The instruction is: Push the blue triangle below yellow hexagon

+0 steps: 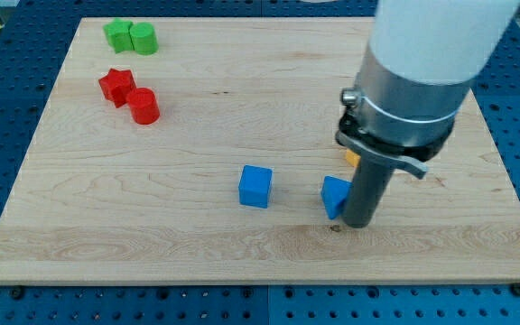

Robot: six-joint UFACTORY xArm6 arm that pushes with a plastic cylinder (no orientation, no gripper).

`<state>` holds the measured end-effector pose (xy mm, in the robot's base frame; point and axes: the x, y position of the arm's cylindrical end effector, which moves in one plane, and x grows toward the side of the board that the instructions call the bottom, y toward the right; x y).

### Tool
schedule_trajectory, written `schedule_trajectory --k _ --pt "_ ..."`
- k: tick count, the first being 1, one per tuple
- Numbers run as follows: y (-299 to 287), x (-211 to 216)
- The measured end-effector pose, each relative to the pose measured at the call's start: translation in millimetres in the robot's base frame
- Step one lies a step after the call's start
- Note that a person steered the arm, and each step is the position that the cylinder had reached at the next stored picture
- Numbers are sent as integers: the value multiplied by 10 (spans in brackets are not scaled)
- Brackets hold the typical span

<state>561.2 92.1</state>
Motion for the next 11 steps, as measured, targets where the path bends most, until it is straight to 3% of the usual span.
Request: schedule_trajectory --k 2,9,11 --pt "-623 -25" --pt "271 -493" --pt "255 -225"
